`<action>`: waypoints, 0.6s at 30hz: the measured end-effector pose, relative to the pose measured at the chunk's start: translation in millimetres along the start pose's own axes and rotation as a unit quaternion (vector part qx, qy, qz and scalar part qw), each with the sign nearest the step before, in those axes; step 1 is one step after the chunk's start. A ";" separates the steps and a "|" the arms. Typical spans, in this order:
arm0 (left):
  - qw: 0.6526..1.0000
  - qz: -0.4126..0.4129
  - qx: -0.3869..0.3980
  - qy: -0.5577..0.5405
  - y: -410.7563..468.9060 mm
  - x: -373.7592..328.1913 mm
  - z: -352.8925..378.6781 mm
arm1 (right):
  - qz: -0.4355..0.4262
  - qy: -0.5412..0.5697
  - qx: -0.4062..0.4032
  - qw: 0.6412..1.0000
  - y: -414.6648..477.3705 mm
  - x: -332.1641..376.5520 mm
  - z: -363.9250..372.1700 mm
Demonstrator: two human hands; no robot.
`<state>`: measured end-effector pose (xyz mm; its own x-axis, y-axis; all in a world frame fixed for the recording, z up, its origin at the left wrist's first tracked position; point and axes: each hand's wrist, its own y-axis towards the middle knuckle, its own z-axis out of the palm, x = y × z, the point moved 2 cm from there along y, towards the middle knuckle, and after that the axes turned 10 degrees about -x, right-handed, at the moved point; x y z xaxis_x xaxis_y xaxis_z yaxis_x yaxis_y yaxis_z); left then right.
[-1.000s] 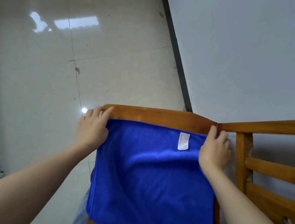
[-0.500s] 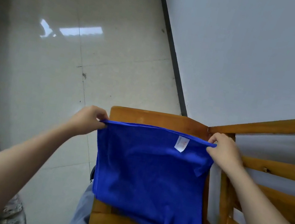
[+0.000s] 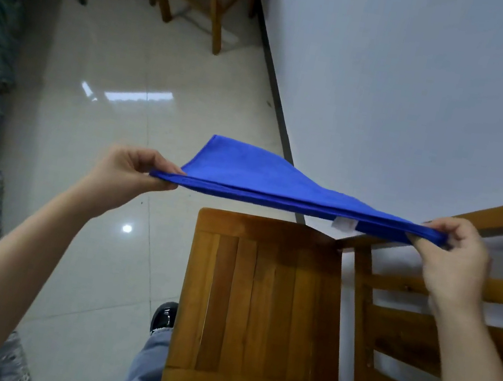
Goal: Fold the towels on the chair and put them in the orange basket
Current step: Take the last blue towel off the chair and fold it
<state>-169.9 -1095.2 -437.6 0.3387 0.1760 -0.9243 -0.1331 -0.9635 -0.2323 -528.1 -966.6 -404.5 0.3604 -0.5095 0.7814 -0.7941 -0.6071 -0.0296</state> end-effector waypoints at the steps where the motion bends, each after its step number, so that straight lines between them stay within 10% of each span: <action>1: 1.000 -0.003 0.004 -0.006 -6.5 7.2 -0.4 | 0.007 0.014 -0.003 1.000 -8.0 -1.7 -2.0; 9: 0.962 -0.111 0.149 0.199 -85.5 162.3 36.2 | 0.116 -0.138 0.154 0.971 -93.0 -134.6 29.2; 18: 0.826 -0.122 0.347 0.427 -149.4 244.0 99.9 | 0.079 -0.461 0.352 0.811 -131.2 -227.1 59.7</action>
<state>-160.5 -888.1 -658.7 0.9285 -0.1444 -0.3421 -0.3653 -0.5210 -0.7715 -476.6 -807.6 -615.3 0.7516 -0.6573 -0.0554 -0.5073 -0.5224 -0.6854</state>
